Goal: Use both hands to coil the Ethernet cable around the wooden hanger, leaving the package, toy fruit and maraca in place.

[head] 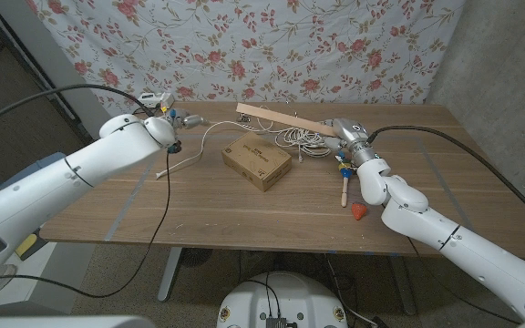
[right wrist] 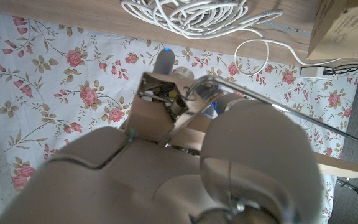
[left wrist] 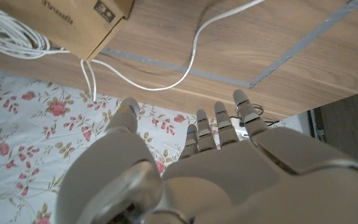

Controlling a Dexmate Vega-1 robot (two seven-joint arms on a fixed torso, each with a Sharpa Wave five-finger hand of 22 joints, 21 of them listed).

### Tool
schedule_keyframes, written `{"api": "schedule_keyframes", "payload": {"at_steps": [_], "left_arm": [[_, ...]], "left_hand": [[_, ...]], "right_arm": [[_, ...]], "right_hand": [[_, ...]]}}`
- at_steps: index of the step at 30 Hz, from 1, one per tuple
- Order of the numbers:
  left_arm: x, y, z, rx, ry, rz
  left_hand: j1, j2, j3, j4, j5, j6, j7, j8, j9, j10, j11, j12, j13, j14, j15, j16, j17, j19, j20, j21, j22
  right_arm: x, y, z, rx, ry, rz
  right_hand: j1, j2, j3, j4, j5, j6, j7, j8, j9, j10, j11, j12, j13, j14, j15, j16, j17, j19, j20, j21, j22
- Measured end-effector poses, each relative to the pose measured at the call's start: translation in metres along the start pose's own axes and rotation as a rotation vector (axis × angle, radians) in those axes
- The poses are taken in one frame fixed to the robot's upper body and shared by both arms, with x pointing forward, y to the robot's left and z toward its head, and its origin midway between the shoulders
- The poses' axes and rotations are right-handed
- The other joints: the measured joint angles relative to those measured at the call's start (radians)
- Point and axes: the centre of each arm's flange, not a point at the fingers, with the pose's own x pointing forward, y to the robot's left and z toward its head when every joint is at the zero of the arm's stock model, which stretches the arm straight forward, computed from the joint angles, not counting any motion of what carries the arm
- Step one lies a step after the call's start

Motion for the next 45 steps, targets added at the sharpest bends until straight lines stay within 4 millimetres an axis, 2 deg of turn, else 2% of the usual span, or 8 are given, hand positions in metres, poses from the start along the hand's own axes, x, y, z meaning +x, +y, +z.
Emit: {"api": "schedule_keyframes", "payload": {"at_steps": [4, 8, 14, 23, 25, 28, 34, 45], "left_arm": [[0.003, 0.001, 0.003, 0.060, 0.042, -0.016], [0.010, -0.002, 0.007, 0.115, 0.092, -0.044], [0.019, -0.019, 0.017, 0.177, 0.158, -0.143], [0.032, -0.020, 0.041, 0.323, 0.189, -0.196], [0.035, -0.021, 0.043, 0.371, 0.209, -0.212], [0.038, -0.018, 0.045, 0.402, 0.224, -0.213], [0.043, -0.014, 0.055, 0.492, 0.259, -0.223], [0.062, -0.014, 0.074, 0.691, 0.307, -0.286]], "left_hand": [[0.009, -0.012, -0.016, 0.008, -0.003, 0.042, 0.018, 0.007, 0.003, 0.013, 0.005, 0.016, 0.005, 0.005, 0.005, 0.000, 0.007, 0.002, 0.002, 0.004, 0.000], [-0.010, -0.031, -0.034, 0.018, -0.006, 0.063, 0.018, 0.007, 0.003, 0.033, 0.004, 0.031, 0.010, 0.018, 0.001, 0.009, 0.014, 0.006, 0.005, 0.004, 0.000], [0.019, -0.060, -0.039, 0.014, 0.003, 0.116, 0.001, 0.007, 0.003, 0.078, -0.020, 0.063, 0.019, 0.069, -0.025, 0.027, 0.018, 0.052, -0.006, 0.020, -0.005], [0.056, -0.063, -0.047, 0.019, 0.018, 0.202, -0.022, 0.018, 0.003, 0.139, -0.037, 0.100, 0.028, 0.118, -0.036, 0.047, 0.028, 0.061, -0.011, 0.026, -0.005], [0.041, -0.071, -0.068, 0.035, 0.024, 0.225, -0.022, 0.018, 0.005, 0.153, -0.040, 0.112, 0.031, 0.127, -0.045, 0.052, 0.035, 0.070, -0.020, 0.034, -0.005], [-0.017, -0.046, -0.088, 0.075, 0.024, 0.249, -0.014, 0.012, 0.007, 0.166, -0.038, 0.127, 0.040, 0.136, -0.043, 0.065, 0.051, 0.073, -0.023, 0.037, -0.005], [0.038, -0.046, -0.078, 0.043, 0.030, 0.221, -0.016, -0.019, 0.007, 0.140, -0.031, 0.127, 0.047, 0.117, -0.036, 0.060, 0.055, 0.062, -0.013, 0.037, -0.005], [0.088, -0.053, -0.077, 0.022, 0.044, 0.227, -0.022, -0.020, 0.007, 0.147, -0.041, 0.137, 0.051, 0.120, -0.045, 0.060, 0.055, 0.087, -0.009, 0.049, -0.005]], "right_arm": [[-0.001, -0.002, -0.004, 0.005, 0.000, -0.015], [-0.001, -0.004, -0.006, 0.013, -0.003, -0.029], [-0.002, -0.006, -0.012, 0.022, -0.010, -0.046], [-0.003, -0.010, -0.023, 0.031, -0.009, -0.064], [-0.002, -0.010, -0.024, 0.032, -0.008, -0.066], [-0.003, -0.010, -0.026, 0.035, -0.007, -0.068], [-0.003, -0.011, -0.030, 0.043, -0.005, -0.075], [-0.003, -0.011, -0.033, 0.053, -0.009, -0.088]], "right_hand": [[-0.004, -0.002, 0.004, -0.001, 0.000, -0.002, 0.002, 0.000, 0.003, 0.000, 0.000, 0.006, 0.000, 0.000, 0.000, 0.006, 0.000, -0.003, 0.003, 0.004, -0.005], [-0.005, -0.003, 0.004, -0.001, 0.000, -0.002, 0.002, 0.000, 0.002, 0.000, 0.000, 0.013, 0.001, -0.007, 0.004, 0.014, -0.001, -0.003, 0.003, 0.008, -0.009], [-0.005, -0.003, 0.009, -0.005, -0.001, -0.002, 0.001, 0.000, -0.003, -0.009, -0.002, 0.025, 0.001, -0.007, 0.004, 0.026, 0.000, -0.003, 0.003, 0.011, -0.015], [-0.007, -0.004, 0.016, -0.006, -0.001, -0.002, 0.001, 0.000, -0.007, -0.009, -0.002, 0.045, 0.001, -0.011, 0.007, 0.043, 0.000, -0.003, 0.003, 0.015, -0.025], [-0.020, -0.003, 0.017, -0.005, -0.002, -0.002, 0.001, 0.000, -0.007, -0.009, -0.002, 0.046, 0.001, -0.011, 0.006, 0.044, 0.000, -0.003, 0.003, 0.023, -0.028], [-0.021, -0.003, 0.018, -0.005, -0.002, -0.002, 0.001, 0.000, -0.011, -0.012, 0.001, 0.053, 0.001, -0.018, 0.007, 0.052, 0.000, -0.003, 0.003, 0.023, -0.032], [-0.023, -0.004, 0.022, -0.009, -0.008, 0.001, -0.001, 0.008, -0.013, -0.018, -0.004, 0.065, 0.000, -0.018, 0.007, 0.059, 0.000, -0.003, 0.003, 0.030, -0.039], [-0.025, -0.004, 0.027, -0.009, -0.009, 0.001, -0.001, 0.008, -0.019, -0.025, -0.007, 0.084, 0.001, -0.025, 0.011, 0.085, 0.000, -0.003, 0.003, 0.041, -0.054]]}}
